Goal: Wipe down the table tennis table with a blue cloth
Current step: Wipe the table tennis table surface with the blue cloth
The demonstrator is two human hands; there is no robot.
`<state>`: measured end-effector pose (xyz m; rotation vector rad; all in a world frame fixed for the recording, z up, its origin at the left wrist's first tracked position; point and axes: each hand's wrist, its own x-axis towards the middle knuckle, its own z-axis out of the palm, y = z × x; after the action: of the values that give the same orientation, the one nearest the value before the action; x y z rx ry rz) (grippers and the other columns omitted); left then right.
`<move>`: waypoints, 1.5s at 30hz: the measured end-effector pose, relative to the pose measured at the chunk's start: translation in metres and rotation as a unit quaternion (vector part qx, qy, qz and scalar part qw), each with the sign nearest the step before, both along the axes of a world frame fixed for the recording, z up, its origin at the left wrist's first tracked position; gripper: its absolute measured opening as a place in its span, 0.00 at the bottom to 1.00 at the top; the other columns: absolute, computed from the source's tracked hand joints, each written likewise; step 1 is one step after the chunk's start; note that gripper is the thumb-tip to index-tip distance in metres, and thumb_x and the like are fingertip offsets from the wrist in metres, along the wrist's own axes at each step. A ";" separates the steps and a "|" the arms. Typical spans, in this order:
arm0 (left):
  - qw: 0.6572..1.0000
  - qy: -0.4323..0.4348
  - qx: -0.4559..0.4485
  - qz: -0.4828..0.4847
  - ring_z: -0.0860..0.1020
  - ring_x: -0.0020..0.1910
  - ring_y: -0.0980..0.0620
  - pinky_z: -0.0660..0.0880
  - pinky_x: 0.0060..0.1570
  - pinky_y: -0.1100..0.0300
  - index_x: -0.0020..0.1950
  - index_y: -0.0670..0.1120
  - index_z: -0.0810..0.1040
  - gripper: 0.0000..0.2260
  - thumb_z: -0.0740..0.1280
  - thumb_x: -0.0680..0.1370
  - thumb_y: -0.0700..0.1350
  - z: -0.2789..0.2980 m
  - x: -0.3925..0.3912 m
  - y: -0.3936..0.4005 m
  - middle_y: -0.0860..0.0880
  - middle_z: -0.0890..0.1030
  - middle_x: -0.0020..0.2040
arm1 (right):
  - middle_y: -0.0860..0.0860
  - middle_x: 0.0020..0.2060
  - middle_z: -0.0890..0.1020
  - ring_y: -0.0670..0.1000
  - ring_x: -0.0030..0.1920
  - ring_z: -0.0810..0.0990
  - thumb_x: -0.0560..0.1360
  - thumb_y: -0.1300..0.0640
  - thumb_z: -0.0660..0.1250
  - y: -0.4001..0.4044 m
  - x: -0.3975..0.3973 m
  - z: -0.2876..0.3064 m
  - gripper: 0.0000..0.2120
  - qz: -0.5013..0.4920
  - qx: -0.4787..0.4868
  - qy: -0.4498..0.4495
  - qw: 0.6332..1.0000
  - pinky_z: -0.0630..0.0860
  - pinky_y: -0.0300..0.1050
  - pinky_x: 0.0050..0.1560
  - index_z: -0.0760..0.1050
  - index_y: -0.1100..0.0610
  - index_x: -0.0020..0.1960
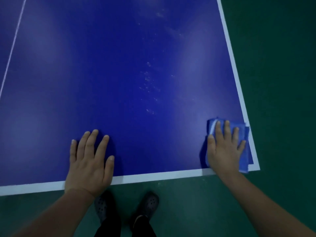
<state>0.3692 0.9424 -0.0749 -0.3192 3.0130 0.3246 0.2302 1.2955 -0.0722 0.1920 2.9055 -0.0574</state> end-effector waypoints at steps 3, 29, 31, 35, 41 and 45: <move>1.000 0.001 0.008 0.008 0.58 0.77 0.38 0.50 0.75 0.36 0.75 0.40 0.68 0.28 0.50 0.80 0.55 0.000 0.000 -0.001 0.39 0.62 0.77 | 0.51 0.80 0.59 0.62 0.79 0.55 0.80 0.41 0.45 -0.072 0.041 0.002 0.30 0.148 0.011 0.013 0.989 0.51 0.71 0.73 0.60 0.49 0.79; 0.999 -0.020 0.004 0.043 0.58 0.77 0.37 0.47 0.73 0.30 0.72 0.39 0.71 0.29 0.50 0.79 0.55 0.003 -0.001 0.003 0.37 0.64 0.75 | 0.50 0.80 0.56 0.60 0.80 0.52 0.83 0.43 0.45 -0.046 -0.026 -0.009 0.26 0.155 -0.006 0.050 0.987 0.46 0.69 0.74 0.55 0.48 0.80; 0.999 -0.018 0.000 0.042 0.58 0.77 0.37 0.47 0.73 0.30 0.72 0.38 0.71 0.29 0.50 0.79 0.56 0.003 -0.001 0.003 0.37 0.64 0.75 | 0.48 0.80 0.56 0.59 0.80 0.51 0.84 0.41 0.44 -0.046 -0.016 -0.010 0.26 0.261 -0.019 0.025 0.965 0.47 0.68 0.75 0.55 0.46 0.80; 0.999 -0.014 -0.007 0.041 0.58 0.76 0.36 0.47 0.73 0.30 0.72 0.38 0.71 0.29 0.51 0.79 0.55 0.001 -0.001 0.003 0.36 0.64 0.75 | 0.48 0.81 0.56 0.58 0.80 0.51 0.83 0.43 0.47 -0.018 -0.131 -0.005 0.26 0.154 -0.002 0.045 0.987 0.48 0.70 0.75 0.56 0.46 0.80; 0.999 -0.004 -0.006 0.038 0.57 0.77 0.37 0.44 0.73 0.33 0.72 0.38 0.70 0.29 0.50 0.79 0.56 -0.001 0.000 0.002 0.36 0.63 0.75 | 0.46 0.81 0.51 0.57 0.80 0.47 0.81 0.41 0.44 0.030 -0.131 -0.003 0.28 0.057 -0.033 0.037 0.997 0.45 0.68 0.76 0.50 0.44 0.80; 0.999 0.005 0.001 0.039 0.57 0.77 0.37 0.44 0.73 0.32 0.73 0.39 0.70 0.29 0.50 0.79 0.56 -0.004 0.000 0.001 0.37 0.63 0.75 | 0.45 0.81 0.50 0.55 0.81 0.46 0.80 0.39 0.41 0.057 -0.001 0.003 0.31 0.045 -0.007 0.000 0.999 0.45 0.65 0.77 0.53 0.47 0.81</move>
<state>0.3695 0.9432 -0.0787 -0.4358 3.0147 0.3352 0.2288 1.3520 -0.0690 0.0579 2.9089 -0.0633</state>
